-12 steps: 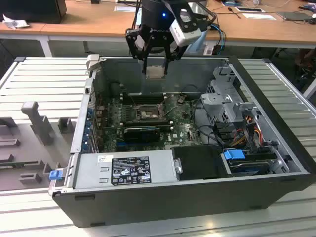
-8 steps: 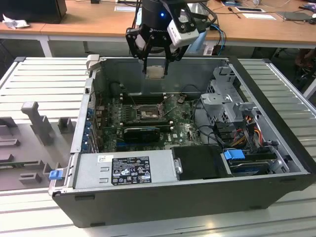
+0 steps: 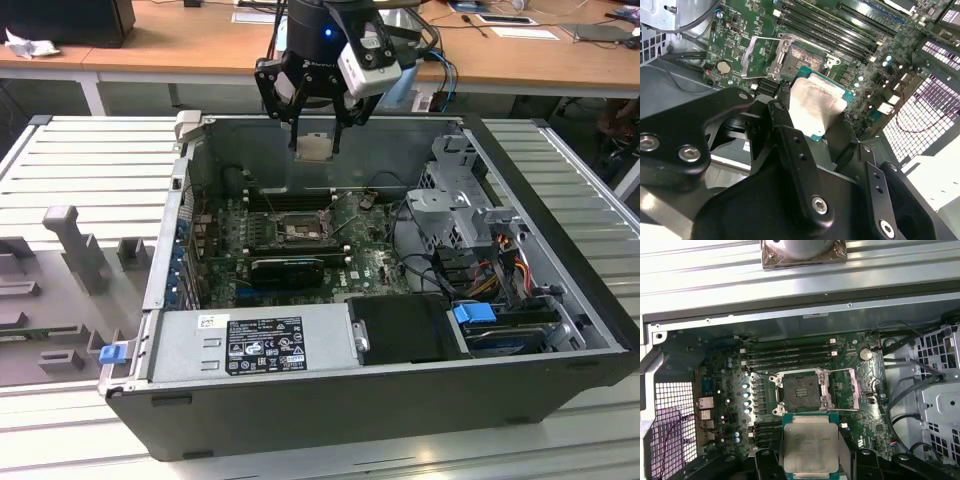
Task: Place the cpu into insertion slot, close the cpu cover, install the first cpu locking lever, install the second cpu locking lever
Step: 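Place the cpu into insertion slot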
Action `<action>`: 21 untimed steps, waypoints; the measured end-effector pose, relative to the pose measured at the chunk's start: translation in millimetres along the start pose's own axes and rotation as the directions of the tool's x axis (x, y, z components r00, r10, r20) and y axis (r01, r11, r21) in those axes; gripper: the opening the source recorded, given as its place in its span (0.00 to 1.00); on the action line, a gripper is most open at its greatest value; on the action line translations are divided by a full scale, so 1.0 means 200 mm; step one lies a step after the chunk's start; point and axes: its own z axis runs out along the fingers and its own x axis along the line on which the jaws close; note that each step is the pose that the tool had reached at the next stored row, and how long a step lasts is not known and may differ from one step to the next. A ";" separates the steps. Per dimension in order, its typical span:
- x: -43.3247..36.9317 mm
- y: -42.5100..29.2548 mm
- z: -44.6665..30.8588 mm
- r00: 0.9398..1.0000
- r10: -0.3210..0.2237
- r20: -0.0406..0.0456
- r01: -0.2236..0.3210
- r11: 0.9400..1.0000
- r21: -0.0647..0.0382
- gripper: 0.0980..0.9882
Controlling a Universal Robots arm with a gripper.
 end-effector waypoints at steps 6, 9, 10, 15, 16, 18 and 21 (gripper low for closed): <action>0.000 0.000 0.000 0.998 0.059 0.005 -0.059 0.998 -0.001 0.48; 0.000 0.000 0.000 0.997 0.077 0.007 -0.077 0.997 -0.002 0.48; 0.000 0.000 0.000 0.996 0.084 0.007 -0.084 0.996 -0.002 0.48; 0.000 0.000 0.000 0.994 0.112 0.010 -0.112 0.994 -0.003 0.48; 0.000 0.000 0.000 0.993 0.119 0.010 -0.119 0.993 -0.003 0.48; 0.000 0.000 0.000 0.990 0.138 0.012 -0.138 0.990 -0.003 0.48; 0.000 0.000 0.000 0.987 0.160 0.014 -0.160 0.987 -0.004 0.48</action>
